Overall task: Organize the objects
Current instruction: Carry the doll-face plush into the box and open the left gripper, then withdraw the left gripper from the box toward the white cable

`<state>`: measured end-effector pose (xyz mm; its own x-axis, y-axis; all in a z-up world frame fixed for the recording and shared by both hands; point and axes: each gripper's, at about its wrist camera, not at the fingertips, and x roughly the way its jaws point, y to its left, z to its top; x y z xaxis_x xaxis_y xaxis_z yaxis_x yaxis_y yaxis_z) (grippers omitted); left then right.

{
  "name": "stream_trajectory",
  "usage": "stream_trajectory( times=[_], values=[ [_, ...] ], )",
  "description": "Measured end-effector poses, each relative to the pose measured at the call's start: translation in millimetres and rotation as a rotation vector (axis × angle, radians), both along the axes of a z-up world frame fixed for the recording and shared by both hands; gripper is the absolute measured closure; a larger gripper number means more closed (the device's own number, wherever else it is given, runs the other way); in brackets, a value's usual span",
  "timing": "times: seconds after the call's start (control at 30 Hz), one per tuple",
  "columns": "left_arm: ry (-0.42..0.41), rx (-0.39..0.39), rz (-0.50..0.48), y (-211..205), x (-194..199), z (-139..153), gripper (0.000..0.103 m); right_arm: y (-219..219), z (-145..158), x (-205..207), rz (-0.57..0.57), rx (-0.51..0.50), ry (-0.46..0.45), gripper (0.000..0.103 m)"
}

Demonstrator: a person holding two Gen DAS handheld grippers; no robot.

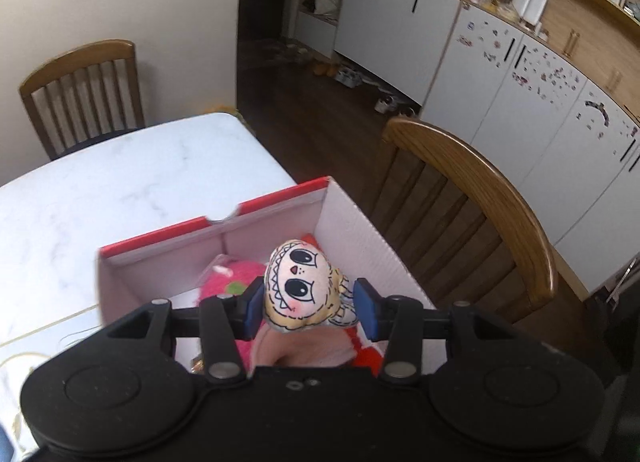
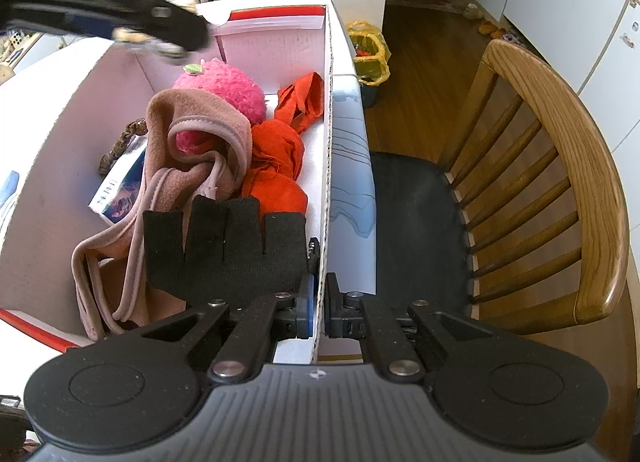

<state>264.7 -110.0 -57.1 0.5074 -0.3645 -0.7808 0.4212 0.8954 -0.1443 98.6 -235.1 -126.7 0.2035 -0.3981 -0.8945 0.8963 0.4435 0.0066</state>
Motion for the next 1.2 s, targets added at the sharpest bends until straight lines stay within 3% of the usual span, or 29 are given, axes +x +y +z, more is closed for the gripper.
stream_trajectory(
  times=[0.47,0.67,0.73,0.8,0.87,1.2],
  values=[
    [0.039,0.115,-0.015,-32.1,31.1,-51.7,0.058,-1.6,-1.7,1.4,0.053,-0.017,0.008,0.098],
    [0.038,0.143,-0.022,-38.1,32.5,-58.2,0.057,-2.9,-1.9,2.2,0.078,-0.020,0.012,0.098],
    [0.041,0.138,-0.019,-37.7,32.0,-57.2,0.054,-2.8,-2.1,1.1,0.086,-0.019,0.009,0.097],
    [0.041,0.124,-0.006,-35.1,30.5,-54.6,0.040,-3.4,-2.6,0.3,0.092,-0.017,0.004,0.097],
    [0.026,0.116,0.009,-33.3,27.4,-50.6,0.033,-4.0,-2.8,-0.2,0.099,-0.015,0.001,0.097],
    [-0.004,0.121,0.093,-13.0,4.1,-31.4,0.029,-3.6,-2.3,-1.8,0.103,-0.007,-0.009,0.096]
  ],
)
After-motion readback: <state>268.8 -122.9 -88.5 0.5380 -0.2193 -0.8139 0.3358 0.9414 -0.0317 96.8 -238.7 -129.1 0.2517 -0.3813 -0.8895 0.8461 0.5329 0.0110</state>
